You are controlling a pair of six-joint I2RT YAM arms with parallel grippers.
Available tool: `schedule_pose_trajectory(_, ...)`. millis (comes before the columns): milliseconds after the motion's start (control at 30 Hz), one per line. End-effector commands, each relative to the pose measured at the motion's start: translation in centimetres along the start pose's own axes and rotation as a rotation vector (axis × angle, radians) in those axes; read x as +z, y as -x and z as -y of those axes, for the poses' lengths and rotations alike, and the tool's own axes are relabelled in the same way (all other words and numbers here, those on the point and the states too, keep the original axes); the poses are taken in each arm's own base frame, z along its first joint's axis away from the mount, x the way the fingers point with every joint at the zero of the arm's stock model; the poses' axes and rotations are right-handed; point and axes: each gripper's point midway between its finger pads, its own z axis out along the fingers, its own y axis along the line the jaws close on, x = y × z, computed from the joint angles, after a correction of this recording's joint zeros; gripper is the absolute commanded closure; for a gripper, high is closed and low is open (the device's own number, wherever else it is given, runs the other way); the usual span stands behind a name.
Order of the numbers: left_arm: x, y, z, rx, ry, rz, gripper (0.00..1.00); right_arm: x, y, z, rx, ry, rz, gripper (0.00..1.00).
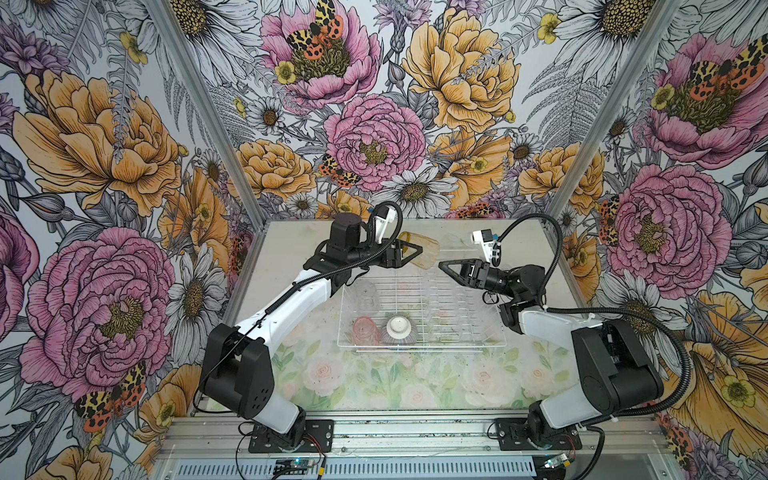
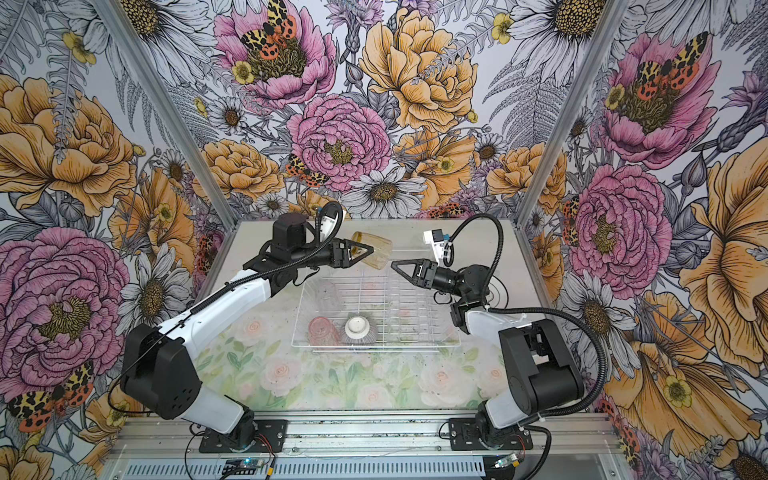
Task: Unload the mixed dishes from the dish rack
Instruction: 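Lift the yellow glass toward the right gripper while the right gripper approaches, then grasp the yellow glass with the right gripper while the left gripper releases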
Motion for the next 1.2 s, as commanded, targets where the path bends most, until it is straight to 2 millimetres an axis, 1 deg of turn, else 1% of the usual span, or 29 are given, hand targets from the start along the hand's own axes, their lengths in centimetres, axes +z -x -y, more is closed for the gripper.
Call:
schedule_pose_trajectory(0, -0.5, 0.9, 3.1, 0.042, -0.101, 0.035, 0.60, 0.6, 1.2, -2.5, -0.101, 0.061, 0.017, 0.49)
schedule_pose_trajectory(133, 0.2, 0.3, 3.6, 0.033, -0.124, 0.022, 0.60, 0.9, 1.4, -3.3, -0.120, 0.077, 0.015, 0.50)
schedule_pose_trajectory(233, 0.4, 0.4, 4.2, 0.027, -0.155, 0.028, 0.60, 1.1, 1.5, -3.5, -0.127, 0.084, 0.013, 0.53)
schedule_pose_trajectory(333, 0.8, 0.3, 4.9, 0.021, -0.201, 0.033, 0.60, 1.2, 1.5, -3.6, -0.130, 0.086, 0.014, 0.60)
schedule_pose_trajectory(400, 1.0, 0.3, 5.1, 0.013, -0.224, 0.035, 0.60, 1.3, 1.5, -3.8, -0.135, 0.090, 0.014, 0.63)
schedule_pose_trajectory(633, 1.7, 0.0, 5.8, -0.009, -0.285, 0.033, 0.60, 1.4, 1.5, -5.3, -0.174, 0.113, 0.008, 0.64)
schedule_pose_trajectory(733, 2.0, -0.2, 6.1, -0.015, -0.300, 0.028, 0.60, 1.4, 1.7, -5.8, -0.188, 0.121, 0.008, 0.66)
schedule_pose_trajectory(767, 2.1, -0.2, 6.2, -0.016, -0.305, 0.028, 0.60, 1.4, 1.7, -5.9, -0.191, 0.123, 0.010, 0.69)
schedule_pose_trajectory(833, 2.2, -0.3, 6.4, -0.018, -0.309, 0.027, 0.60, 1.5, 1.9, -6.0, -0.191, 0.124, 0.012, 0.77)
schedule_pose_trajectory(967, 2.2, -0.3, 6.6, -0.016, -0.314, 0.028, 0.60, 1.5, 2.1, -5.8, -0.184, 0.120, 0.021, 0.87)
schedule_pose_trajectory(1067, 2.1, -0.5, 6.7, -0.015, -0.317, 0.026, 0.60, 1.5, 2.2, -5.9, -0.184, 0.120, 0.029, 1.00)
schedule_pose_trajectory(1167, 2.1, -0.6, 6.8, -0.016, -0.317, 0.023, 0.59, 1.6, 2.5, -6.2, -0.192, 0.123, 0.035, 1.00)
